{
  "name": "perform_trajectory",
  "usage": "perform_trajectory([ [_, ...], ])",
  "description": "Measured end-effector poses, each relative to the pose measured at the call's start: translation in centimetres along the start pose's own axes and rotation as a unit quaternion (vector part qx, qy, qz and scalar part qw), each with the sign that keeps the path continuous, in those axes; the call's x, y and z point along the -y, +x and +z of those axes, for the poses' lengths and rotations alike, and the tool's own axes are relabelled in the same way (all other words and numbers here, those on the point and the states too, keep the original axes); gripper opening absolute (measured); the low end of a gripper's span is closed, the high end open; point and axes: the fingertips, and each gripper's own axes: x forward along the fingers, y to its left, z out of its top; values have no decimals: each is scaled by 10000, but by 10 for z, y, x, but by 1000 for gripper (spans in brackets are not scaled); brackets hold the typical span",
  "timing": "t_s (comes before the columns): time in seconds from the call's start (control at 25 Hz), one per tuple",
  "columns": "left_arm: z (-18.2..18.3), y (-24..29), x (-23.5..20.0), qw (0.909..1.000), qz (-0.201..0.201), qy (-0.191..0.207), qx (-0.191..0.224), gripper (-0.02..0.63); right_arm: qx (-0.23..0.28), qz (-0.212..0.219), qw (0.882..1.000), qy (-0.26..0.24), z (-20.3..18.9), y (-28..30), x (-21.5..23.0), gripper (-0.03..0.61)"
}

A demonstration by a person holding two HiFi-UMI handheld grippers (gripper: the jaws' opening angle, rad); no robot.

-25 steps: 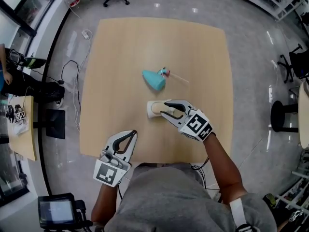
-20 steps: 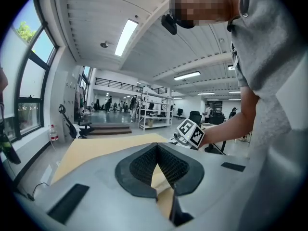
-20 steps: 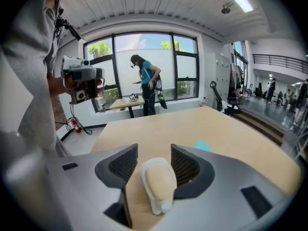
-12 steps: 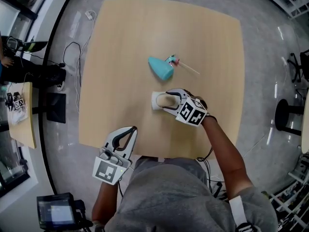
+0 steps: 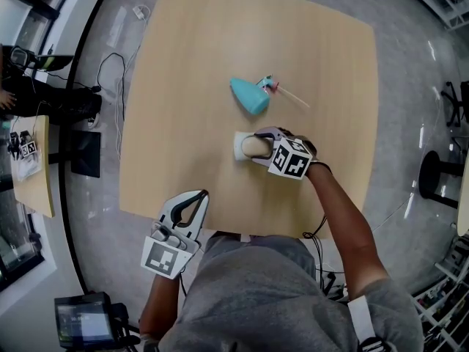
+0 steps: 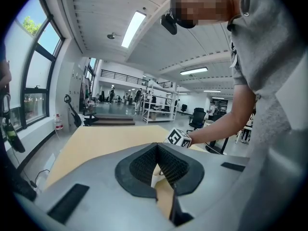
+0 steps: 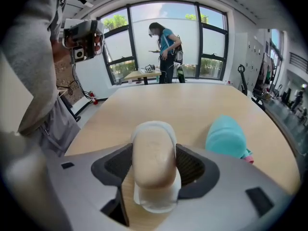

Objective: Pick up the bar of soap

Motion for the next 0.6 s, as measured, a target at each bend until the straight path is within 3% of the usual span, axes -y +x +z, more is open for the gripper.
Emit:
perform_trajectory([
  [0.6,2,-23,3,9996,51,21,260,6,178,-305,9994,-39,36,-29,-12,268],
])
